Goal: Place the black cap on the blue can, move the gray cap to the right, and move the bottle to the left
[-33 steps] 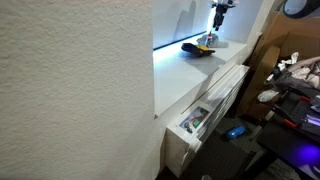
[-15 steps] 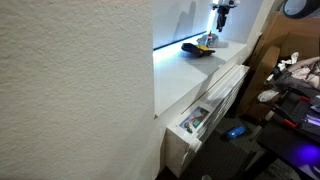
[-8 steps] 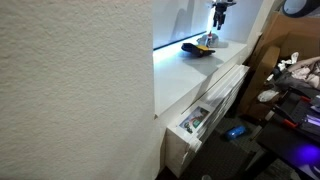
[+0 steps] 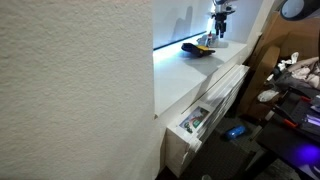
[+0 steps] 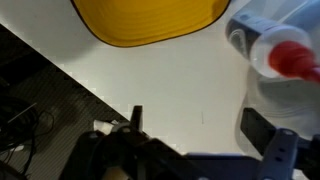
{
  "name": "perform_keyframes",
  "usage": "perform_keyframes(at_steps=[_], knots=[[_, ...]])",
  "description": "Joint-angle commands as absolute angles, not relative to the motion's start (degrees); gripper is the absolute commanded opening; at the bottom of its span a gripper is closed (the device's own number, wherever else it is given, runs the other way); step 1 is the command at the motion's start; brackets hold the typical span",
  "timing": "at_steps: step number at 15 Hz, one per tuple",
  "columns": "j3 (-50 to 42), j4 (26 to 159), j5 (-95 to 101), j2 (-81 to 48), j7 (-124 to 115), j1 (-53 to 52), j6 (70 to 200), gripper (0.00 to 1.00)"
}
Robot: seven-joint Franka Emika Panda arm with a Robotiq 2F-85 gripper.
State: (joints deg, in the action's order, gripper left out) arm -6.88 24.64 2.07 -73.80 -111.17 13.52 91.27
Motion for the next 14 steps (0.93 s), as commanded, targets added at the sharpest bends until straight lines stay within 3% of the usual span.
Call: perform_keyframes(at_steps=[1, 2, 14], knots=[[-7.49, 19.37, 1.74, -77.69, -111.31, 13.61, 88.78, 1.0], [-7.12, 23.58, 2.2, -75.72, -111.41, 13.46, 91.22, 1.0], [-7.4, 22.18, 1.85, -75.65, -122.84, 13.2, 102.09, 1.0]])
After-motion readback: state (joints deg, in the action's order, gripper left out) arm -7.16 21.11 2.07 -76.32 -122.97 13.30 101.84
